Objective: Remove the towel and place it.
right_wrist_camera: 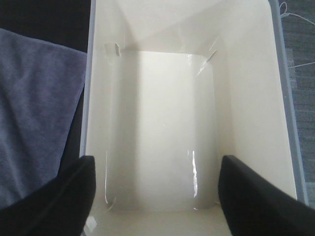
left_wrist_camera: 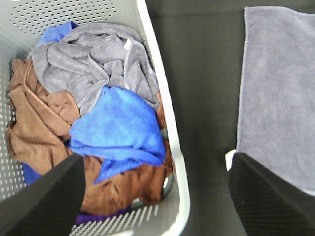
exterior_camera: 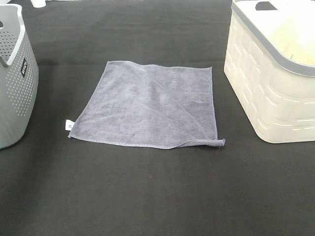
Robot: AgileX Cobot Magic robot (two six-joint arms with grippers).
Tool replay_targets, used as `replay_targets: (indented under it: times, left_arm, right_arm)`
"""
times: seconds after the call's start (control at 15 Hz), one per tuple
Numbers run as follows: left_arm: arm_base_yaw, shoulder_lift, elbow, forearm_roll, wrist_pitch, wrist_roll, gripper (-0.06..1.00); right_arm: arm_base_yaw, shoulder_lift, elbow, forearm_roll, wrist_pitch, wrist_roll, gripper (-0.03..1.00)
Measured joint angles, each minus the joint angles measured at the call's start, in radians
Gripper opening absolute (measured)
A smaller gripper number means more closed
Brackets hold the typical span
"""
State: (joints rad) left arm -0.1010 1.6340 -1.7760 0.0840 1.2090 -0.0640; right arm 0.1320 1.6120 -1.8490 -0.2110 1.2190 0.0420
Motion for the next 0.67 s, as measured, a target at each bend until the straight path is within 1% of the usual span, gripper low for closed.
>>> replay_targets:
  times: [0.13, 0.27, 0.4, 0.47, 0.53, 0.67]
  left_arm:
    - [0.001, -0.083, 0.068, -0.006, 0.001, -0.002, 0.75]
    - [0.001, -0.190, 0.174, -0.010, 0.001, -0.007, 0.75]
    - [0.001, -0.316, 0.299, -0.020, 0.003, -0.014, 0.75]
    - [0.001, -0.383, 0.379, -0.028, 0.002, -0.014, 0.75]
    - [0.001, -0.456, 0.455, -0.034, -0.022, -0.015, 0.76]
    - [0.001, -0.637, 0.623, -0.038, -0.103, -0.027, 0.80]
  right_arm:
    - [0.000, -0.076, 0.003, 0.018, 0.000, -0.012, 0.70]
    - [0.000, -0.176, 0.063, 0.029, 0.000, -0.025, 0.70]
    - [0.000, -0.281, 0.184, 0.030, 0.000, -0.025, 0.70]
    - [0.000, -0.341, 0.268, 0.030, 0.000, -0.026, 0.70]
    - [0.000, -0.404, 0.357, 0.030, 0.000, -0.026, 0.70]
    - [0.000, -0.523, 0.523, 0.033, 0.000, -0.026, 0.70]
